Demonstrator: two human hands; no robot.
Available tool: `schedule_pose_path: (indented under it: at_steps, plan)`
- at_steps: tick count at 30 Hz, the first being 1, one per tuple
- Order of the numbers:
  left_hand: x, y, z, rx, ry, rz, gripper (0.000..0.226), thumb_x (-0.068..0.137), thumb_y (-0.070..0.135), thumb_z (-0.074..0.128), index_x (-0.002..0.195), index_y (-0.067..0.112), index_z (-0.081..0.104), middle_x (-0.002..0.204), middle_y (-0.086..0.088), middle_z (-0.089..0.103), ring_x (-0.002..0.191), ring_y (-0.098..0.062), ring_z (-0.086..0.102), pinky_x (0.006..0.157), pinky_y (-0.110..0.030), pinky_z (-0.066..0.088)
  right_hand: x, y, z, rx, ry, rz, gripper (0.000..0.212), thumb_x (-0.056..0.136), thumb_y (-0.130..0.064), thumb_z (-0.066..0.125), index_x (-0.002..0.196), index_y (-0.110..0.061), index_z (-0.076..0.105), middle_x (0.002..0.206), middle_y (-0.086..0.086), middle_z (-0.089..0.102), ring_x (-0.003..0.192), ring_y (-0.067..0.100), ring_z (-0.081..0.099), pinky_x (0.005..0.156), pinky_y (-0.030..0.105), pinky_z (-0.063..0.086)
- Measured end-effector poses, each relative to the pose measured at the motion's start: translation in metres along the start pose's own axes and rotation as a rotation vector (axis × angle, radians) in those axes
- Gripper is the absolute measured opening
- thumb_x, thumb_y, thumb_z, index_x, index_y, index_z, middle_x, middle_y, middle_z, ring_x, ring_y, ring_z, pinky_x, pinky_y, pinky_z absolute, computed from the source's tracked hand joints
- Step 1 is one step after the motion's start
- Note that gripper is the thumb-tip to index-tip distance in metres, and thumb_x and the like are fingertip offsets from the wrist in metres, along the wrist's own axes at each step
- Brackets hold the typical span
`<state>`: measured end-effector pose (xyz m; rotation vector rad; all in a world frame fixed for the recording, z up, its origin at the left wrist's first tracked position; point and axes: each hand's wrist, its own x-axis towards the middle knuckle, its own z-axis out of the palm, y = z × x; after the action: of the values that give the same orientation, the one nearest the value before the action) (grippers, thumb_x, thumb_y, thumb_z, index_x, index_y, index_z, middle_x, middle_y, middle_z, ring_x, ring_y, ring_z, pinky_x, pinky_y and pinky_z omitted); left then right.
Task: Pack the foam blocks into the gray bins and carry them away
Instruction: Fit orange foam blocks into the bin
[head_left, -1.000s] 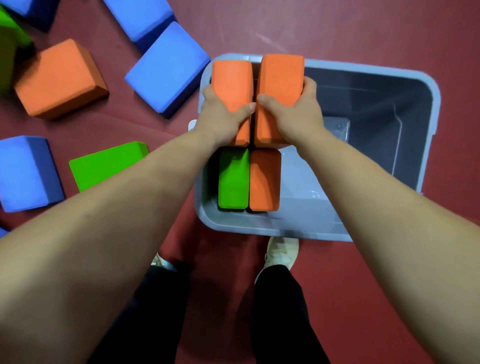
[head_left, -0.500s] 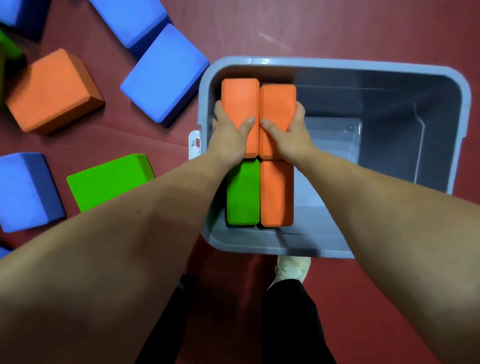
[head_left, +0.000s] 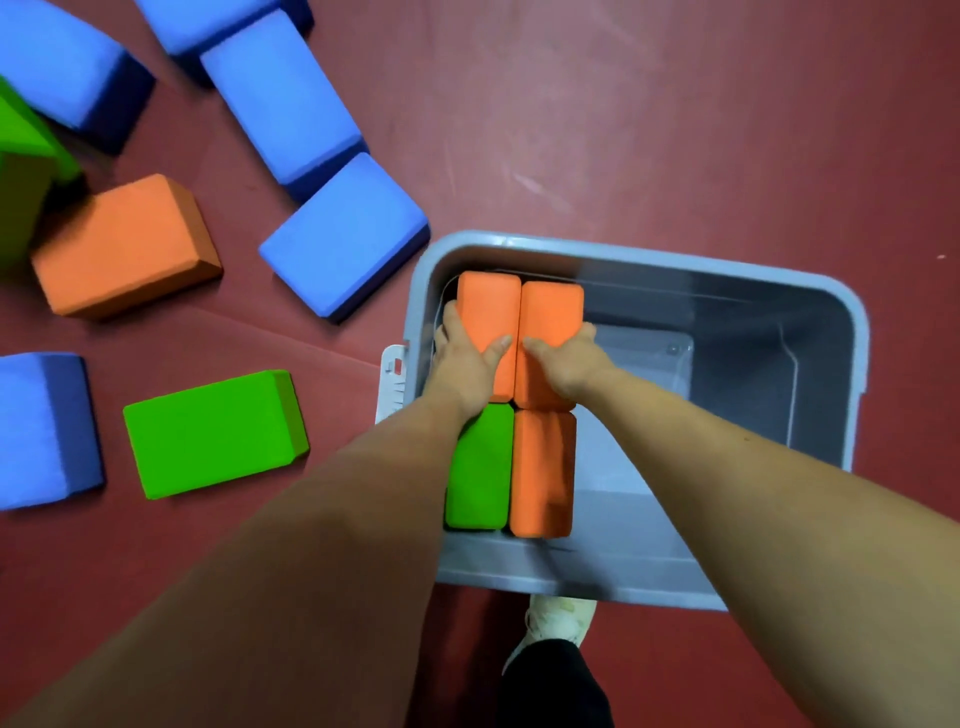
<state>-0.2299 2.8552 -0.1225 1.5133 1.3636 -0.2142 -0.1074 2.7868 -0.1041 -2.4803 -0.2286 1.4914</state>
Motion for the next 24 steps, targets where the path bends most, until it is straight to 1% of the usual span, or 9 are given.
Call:
schedule_pose_path:
  at_steps: [2, 4, 6, 8, 9, 14, 17, 20, 24]
  plan:
    - [0.000, 0.009, -0.006, -0.019, -0.079, -0.087, 0.082, 0.098, 0.043, 0.055, 0.158, 0.018, 0.006, 0.160, -0.017, 0.023, 0.142, -0.034, 0.033, 0.116, -0.042, 0.028, -0.019, -0.013, 0.001, -0.068, 0.178, -0.053, 0.081, 0.096, -0.041, 0.053, 0.155, -0.004, 0.011, 0.153, 0.022, 0.030, 0.138, 0.040, 0.037, 0.111, 0.044, 0.033]
    - [-0.005, 0.014, -0.022, -0.046, -0.156, -0.154, 0.062, 0.101, 0.037, 0.050, 0.153, 0.010, 0.028, 0.150, -0.017, 0.042, 0.131, -0.034, 0.048, 0.109, -0.039, 0.039, -0.045, -0.029, 0.013, -0.030, 0.327, -0.230, 0.072, 0.097, -0.029, 0.052, 0.155, -0.002, 0.018, 0.154, 0.022, 0.030, 0.142, 0.036, 0.031, 0.114, 0.039, 0.026]
    - [-0.022, 0.015, -0.043, -0.250, -0.261, -0.171, 0.031, 0.099, 0.030, 0.052, 0.119, 0.008, 0.058, 0.114, -0.012, 0.067, 0.099, -0.024, 0.065, 0.085, -0.028, 0.054, -0.070, -0.045, 0.025, 0.041, 0.371, -0.368, 0.065, 0.097, -0.021, 0.050, 0.154, -0.002, 0.024, 0.156, 0.020, 0.030, 0.145, 0.030, 0.028, 0.116, 0.031, 0.019]
    - [-0.046, -0.002, -0.088, -0.499, -0.352, -0.177, 0.014, 0.094, 0.021, 0.053, 0.085, 0.013, 0.061, 0.065, 0.000, 0.059, 0.058, -0.010, 0.054, 0.053, -0.018, 0.045, -0.097, -0.073, 0.054, 0.094, 0.341, -0.472, 0.059, 0.098, -0.018, 0.049, 0.152, -0.003, 0.030, 0.156, 0.015, 0.033, 0.145, 0.025, 0.030, 0.115, 0.024, 0.016]
    - [-0.057, -0.012, -0.111, -0.574, -0.377, -0.178, 0.016, 0.095, 0.017, 0.051, 0.083, 0.012, 0.060, 0.060, 0.003, 0.053, 0.051, -0.007, 0.048, 0.047, -0.018, 0.039, -0.108, -0.085, 0.067, 0.116, 0.331, -0.499, 0.056, 0.099, -0.017, 0.049, 0.151, -0.003, 0.034, 0.155, 0.014, 0.035, 0.144, 0.023, 0.031, 0.114, 0.021, 0.017]
    - [-0.076, -0.132, -0.249, -0.780, -0.082, -0.380, 0.031, 0.102, 0.027, 0.047, 0.130, 0.017, 0.059, 0.106, -0.002, 0.062, 0.101, -0.018, 0.061, 0.082, -0.026, 0.049, -0.148, -0.138, 0.183, 0.116, 0.174, -0.526, 0.048, 0.102, -0.026, 0.046, 0.147, -0.008, 0.043, 0.151, 0.009, 0.044, 0.140, 0.019, 0.039, 0.116, 0.026, 0.025]
    - [-0.094, -0.216, -0.327, -0.772, 0.095, -0.477, 0.027, 0.102, 0.029, 0.049, 0.125, 0.021, 0.060, 0.099, 0.000, 0.060, 0.084, -0.012, 0.057, 0.069, -0.024, 0.044, -0.169, -0.166, 0.265, 0.051, 0.040, -0.541, 0.046, 0.102, -0.026, 0.047, 0.144, -0.007, 0.047, 0.148, 0.010, 0.048, 0.135, 0.018, 0.044, 0.104, 0.018, 0.026]
    - [-0.107, -0.296, -0.383, -0.643, 0.219, -0.580, 0.017, 0.099, 0.028, 0.054, 0.107, 0.018, 0.065, 0.092, -0.006, 0.056, 0.065, -0.012, 0.047, 0.060, -0.026, 0.038, -0.181, -0.184, 0.338, -0.015, -0.084, -0.545, 0.045, 0.101, -0.023, 0.050, 0.142, -0.005, 0.050, 0.145, 0.011, 0.052, 0.134, 0.022, 0.047, 0.112, 0.028, 0.031]
    - [-0.113, -0.401, -0.432, -0.555, 0.366, -0.756, 0.044, 0.096, 0.033, 0.057, 0.128, 0.004, 0.062, 0.114, -0.014, 0.063, 0.080, -0.025, 0.057, 0.075, -0.033, 0.046, -0.185, -0.195, 0.424, -0.185, -0.210, -0.579, 0.050, 0.098, -0.026, 0.056, 0.143, -0.006, 0.047, 0.145, 0.012, 0.052, 0.134, 0.026, 0.047, 0.114, 0.039, 0.034]
